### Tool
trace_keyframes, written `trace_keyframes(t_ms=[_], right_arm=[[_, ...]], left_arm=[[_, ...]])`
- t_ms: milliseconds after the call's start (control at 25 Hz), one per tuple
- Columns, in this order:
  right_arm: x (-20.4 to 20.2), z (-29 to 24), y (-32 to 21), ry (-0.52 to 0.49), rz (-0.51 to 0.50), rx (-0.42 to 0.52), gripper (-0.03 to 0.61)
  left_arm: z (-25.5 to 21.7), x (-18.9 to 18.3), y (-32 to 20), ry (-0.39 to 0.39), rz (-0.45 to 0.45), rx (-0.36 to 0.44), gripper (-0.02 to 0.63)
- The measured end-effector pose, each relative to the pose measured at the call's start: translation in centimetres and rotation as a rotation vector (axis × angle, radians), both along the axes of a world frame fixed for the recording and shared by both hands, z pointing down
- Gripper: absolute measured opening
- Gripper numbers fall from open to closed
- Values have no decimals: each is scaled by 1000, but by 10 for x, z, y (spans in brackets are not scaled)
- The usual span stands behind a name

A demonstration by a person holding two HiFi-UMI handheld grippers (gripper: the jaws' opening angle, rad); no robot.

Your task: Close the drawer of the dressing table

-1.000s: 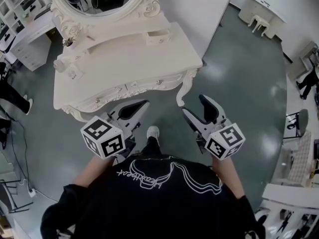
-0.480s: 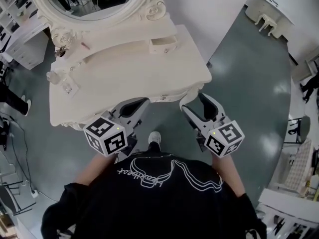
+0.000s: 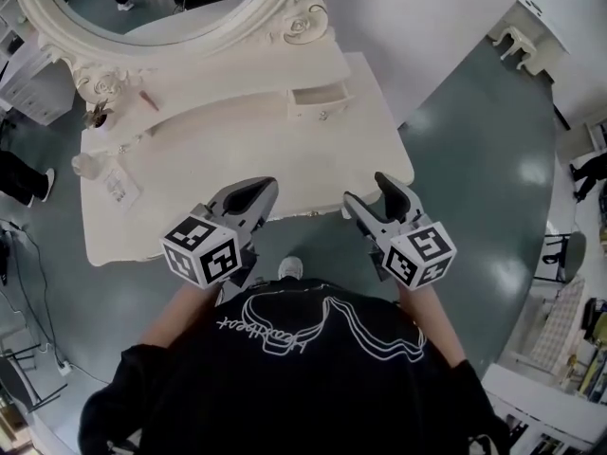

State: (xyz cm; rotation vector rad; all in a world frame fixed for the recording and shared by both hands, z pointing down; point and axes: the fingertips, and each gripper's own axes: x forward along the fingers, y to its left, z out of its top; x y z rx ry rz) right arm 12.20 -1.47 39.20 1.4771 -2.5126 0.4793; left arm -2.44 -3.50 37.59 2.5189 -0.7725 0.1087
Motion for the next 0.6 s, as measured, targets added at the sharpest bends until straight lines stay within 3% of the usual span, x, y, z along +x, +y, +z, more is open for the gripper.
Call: trace_keyframes(t_ms=[280, 600], right_arm=[[1, 12, -40, 19, 16, 9, 287], [-3, 48, -63, 17, 1, -57, 282]], left_arm=[[11, -9, -37, -29, -36, 30, 4], [33, -14, -53, -50, -73, -10, 5]])
